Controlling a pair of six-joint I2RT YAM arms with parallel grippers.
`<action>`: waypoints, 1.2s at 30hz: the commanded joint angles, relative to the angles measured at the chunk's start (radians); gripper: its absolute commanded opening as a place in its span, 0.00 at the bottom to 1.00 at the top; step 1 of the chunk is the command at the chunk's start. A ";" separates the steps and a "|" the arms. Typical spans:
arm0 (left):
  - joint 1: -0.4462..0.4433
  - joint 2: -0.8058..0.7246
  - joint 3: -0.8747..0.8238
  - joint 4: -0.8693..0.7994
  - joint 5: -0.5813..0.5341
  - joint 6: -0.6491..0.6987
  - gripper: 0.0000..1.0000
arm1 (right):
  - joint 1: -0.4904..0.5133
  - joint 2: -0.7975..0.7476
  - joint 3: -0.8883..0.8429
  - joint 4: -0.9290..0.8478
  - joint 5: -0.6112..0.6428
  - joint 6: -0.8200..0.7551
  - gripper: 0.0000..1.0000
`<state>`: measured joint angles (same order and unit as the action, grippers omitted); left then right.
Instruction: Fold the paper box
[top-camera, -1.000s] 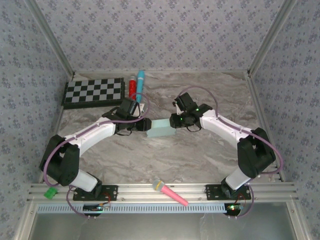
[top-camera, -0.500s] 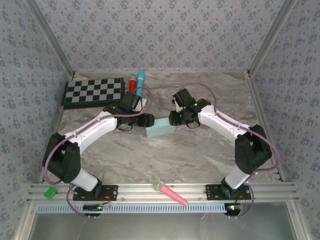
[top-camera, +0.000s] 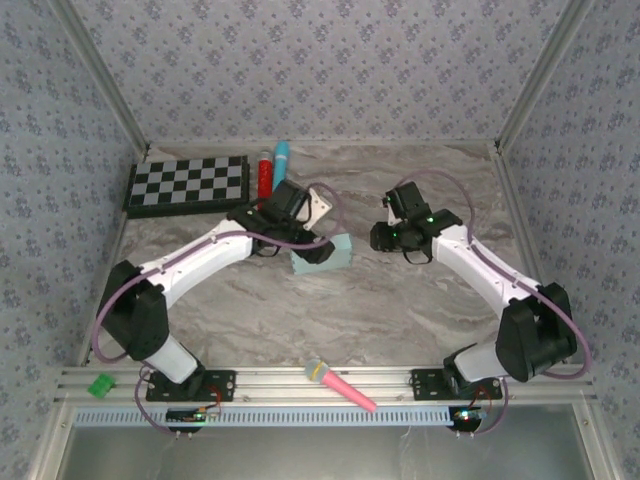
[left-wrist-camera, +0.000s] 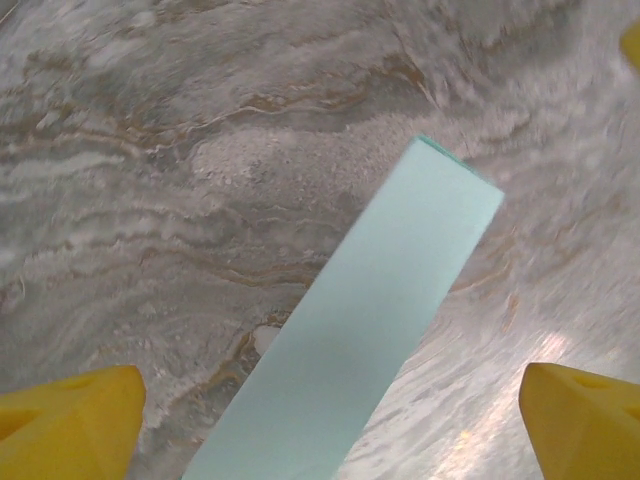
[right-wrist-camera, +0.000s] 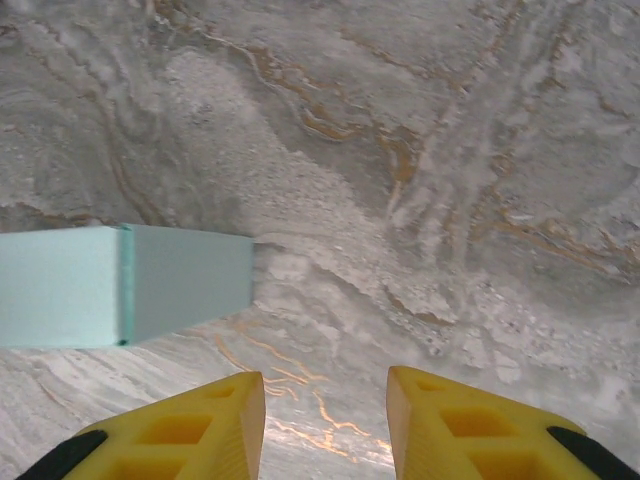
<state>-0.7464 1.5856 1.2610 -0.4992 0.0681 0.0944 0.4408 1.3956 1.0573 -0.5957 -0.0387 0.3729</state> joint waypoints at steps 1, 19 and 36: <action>-0.034 0.049 0.031 -0.047 -0.042 0.240 0.98 | -0.022 -0.051 -0.034 -0.011 0.007 -0.005 0.38; -0.044 0.281 0.215 -0.217 -0.083 0.307 0.71 | -0.060 -0.093 -0.080 0.016 0.005 0.011 0.39; -0.075 0.205 0.148 -0.031 -0.294 0.333 0.44 | -0.071 -0.094 -0.097 0.014 0.014 0.013 0.39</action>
<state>-0.8001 1.8530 1.4326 -0.6235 -0.1139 0.3996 0.3771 1.3216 0.9756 -0.5724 -0.0395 0.3767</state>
